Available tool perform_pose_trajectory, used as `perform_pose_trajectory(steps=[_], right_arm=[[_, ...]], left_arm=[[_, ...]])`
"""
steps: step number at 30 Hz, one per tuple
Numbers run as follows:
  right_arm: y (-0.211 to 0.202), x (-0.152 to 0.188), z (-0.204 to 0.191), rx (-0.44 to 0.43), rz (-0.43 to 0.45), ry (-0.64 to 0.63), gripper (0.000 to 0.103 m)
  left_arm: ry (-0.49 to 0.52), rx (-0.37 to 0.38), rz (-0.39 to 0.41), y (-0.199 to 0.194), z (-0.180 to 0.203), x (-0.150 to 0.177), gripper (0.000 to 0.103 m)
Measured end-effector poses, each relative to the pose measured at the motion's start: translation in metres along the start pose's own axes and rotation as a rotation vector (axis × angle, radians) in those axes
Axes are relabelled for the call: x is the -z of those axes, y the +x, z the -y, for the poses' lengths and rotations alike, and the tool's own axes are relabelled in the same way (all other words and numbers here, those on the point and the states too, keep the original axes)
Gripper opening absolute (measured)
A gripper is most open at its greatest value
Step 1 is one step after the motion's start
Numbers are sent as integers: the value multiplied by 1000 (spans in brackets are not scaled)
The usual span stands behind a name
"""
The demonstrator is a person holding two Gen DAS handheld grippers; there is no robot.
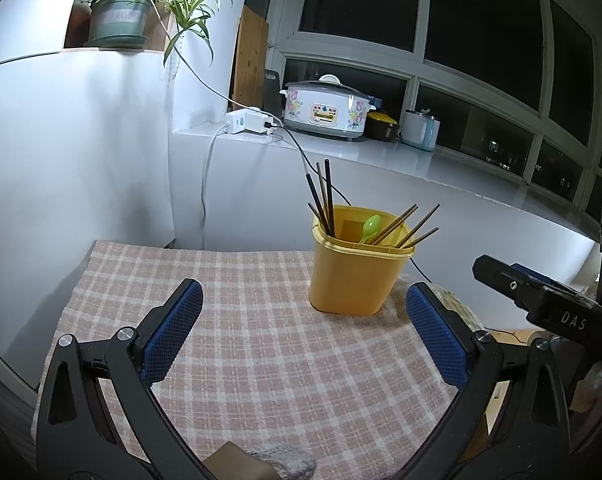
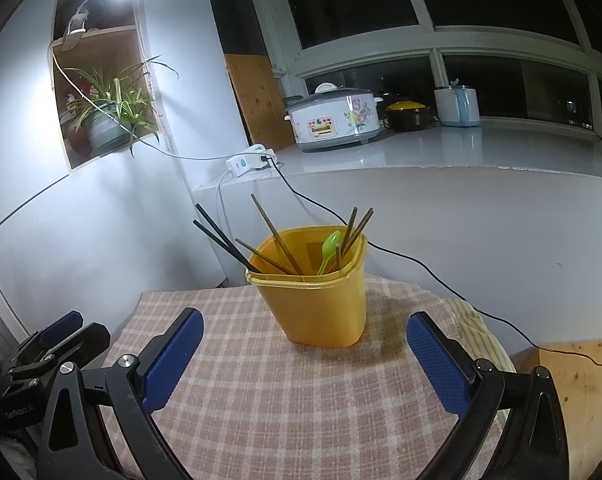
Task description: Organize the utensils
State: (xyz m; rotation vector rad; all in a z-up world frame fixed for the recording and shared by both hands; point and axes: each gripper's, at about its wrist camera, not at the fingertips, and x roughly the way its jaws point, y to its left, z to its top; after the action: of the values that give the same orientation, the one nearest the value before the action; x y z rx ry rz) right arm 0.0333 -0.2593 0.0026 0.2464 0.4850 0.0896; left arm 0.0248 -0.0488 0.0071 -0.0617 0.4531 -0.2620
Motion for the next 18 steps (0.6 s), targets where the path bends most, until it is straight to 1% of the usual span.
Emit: perform_pose_trajectory(steps=[18], right_arm=[[3,4,-1,-3,-12,19,103]], left_arm=[[-5,-2,4,0,-2,-1,103]])
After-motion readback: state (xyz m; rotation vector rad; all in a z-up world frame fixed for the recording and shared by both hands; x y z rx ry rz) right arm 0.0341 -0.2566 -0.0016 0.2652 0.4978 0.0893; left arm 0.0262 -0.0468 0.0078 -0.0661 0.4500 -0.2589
